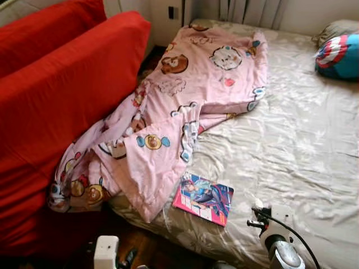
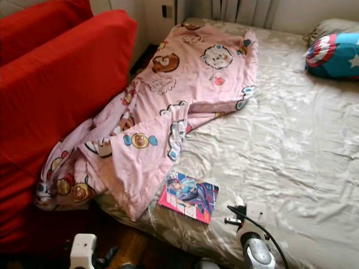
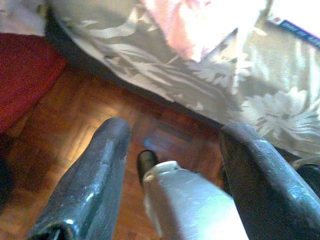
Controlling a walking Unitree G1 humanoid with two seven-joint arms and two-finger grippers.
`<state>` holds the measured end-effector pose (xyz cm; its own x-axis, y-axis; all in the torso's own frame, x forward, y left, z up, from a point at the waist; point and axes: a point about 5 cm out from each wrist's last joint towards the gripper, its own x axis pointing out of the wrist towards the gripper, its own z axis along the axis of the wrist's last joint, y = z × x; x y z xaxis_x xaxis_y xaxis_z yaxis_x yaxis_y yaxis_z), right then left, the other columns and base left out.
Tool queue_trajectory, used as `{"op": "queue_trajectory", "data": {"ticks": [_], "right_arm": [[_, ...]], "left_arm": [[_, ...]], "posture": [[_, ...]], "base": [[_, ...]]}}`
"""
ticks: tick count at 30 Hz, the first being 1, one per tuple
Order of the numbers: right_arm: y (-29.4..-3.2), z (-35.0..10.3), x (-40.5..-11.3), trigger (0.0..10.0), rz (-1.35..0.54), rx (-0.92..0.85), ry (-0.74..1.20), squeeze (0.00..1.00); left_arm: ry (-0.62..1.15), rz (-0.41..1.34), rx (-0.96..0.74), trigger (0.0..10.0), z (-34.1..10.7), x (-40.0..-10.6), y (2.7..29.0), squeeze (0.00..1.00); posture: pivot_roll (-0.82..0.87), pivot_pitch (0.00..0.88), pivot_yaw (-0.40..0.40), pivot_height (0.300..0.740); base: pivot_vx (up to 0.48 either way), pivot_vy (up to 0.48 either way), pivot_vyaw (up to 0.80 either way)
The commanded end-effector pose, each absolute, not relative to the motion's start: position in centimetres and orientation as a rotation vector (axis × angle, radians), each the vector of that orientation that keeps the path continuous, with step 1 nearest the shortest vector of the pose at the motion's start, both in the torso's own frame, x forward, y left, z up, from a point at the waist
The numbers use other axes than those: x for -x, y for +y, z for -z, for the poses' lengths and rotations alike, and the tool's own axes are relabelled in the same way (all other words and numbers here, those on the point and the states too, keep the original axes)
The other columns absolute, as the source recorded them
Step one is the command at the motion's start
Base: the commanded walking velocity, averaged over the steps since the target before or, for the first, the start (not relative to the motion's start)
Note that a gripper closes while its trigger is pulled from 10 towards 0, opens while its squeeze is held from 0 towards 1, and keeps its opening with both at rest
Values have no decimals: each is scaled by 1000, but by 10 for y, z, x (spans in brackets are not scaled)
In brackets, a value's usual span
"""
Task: Clean up the room
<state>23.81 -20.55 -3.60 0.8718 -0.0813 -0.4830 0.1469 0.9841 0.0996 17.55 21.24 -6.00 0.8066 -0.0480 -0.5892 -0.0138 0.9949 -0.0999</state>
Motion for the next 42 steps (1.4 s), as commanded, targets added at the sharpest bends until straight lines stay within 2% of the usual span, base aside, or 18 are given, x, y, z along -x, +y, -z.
{"op": "queue_trajectory", "data": {"ticks": [1, 6, 12, 18, 22, 26, 31, 33, 34, 42], "right_arm": [[-206, 44, -229, 10000, 132, -142, 546, 0], [-203, 48, -227, 10000, 123, -137, 581, 0], [-202, 52, -221, 10000, 121, -131, 615, 0], [-204, 56, -216, 10000, 128, -127, 641, 0], [-204, 58, -213, 10000, 126, -122, 660, 0], [-203, 65, -205, 10000, 115, -110, 717, 0], [-201, 71, -196, 10000, 122, -151, 771, 0], [-201, 76, -189, 10000, 137, -184, 807, 0], [-200, 83, -177, 10000, 146, -195, 874, 0], [-198, 92, -158, 10000, 139, -167, 950, 0]], "left_arm": [[695, -38, 108, 10000, 71, -156, 222, 0], [788, -52, 21, 10000, 84, -132, 224, 0], [849, -8, -64, 10000, 88, -128, 222, 0], [939, -34, -16, 10000, 94, -117, 230, 0], [962, 7, -51, 10000, 95, -117, 231, 0], [1018, 21, -74, 10000, 98, -119, 225, 0], [1016, 3, 36, 10000, 98, -129, 213, 0], [1019, -69, 130, 10000, 99, -132, 212, 0], [1024, -122, 158, 10000, 98, -138, 211, 0], [977, -59, 93, 10000, 90, -161, 207, 0]], "posture": [[-7, 168, -4, 740], [-5, 166, -6, 740], [-2, 162, -5, 740], [-7, 160, -1, 740], [-1, 162, -3, 740], [-5, 160, -5, 740], [-11, 158, -8, 740], [-8, 159, -12, 740], [-23, 156, -8, 740], [-29, 152, 10, 740]], "base": [[0, 0, 0], [0, 0, 0], [0, 0, 0], [0, 0, 0], [0, 0, 0], [0, 0, 0], [0, 0, 0], [0, 0, 0], [0, 0, 0], [0, 0, 0]]}}
